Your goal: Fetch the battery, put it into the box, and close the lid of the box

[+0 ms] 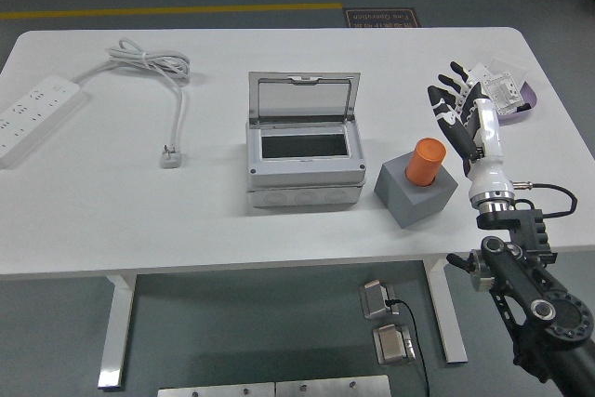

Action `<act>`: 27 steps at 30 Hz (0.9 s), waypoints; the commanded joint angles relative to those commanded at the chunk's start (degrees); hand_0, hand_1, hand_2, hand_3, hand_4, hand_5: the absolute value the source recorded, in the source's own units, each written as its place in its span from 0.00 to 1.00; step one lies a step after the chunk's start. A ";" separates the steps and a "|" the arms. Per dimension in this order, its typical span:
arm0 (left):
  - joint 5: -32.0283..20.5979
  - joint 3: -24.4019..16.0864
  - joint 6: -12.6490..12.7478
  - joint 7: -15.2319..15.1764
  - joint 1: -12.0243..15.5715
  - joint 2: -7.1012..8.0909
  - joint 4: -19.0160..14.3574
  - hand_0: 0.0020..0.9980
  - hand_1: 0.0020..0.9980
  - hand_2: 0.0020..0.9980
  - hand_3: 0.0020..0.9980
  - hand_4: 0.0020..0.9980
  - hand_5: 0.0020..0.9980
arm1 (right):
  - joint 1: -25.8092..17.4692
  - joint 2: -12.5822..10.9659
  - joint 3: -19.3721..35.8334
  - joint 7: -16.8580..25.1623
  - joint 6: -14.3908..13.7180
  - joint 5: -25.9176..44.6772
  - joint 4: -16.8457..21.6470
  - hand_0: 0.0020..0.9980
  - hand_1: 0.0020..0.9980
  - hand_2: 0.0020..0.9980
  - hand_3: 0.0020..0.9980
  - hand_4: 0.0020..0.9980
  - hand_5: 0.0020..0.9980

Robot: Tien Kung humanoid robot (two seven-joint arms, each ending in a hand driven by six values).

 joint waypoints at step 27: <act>1.00 -0.97 -0.05 0.06 -0.61 0.16 0.00 0.75 0.74 0.72 0.79 0.82 0.55 | -1.74 1.17 -1.63 2.22 0.96 3.47 -3.90 0.78 0.78 0.80 1.00 0.99 0.58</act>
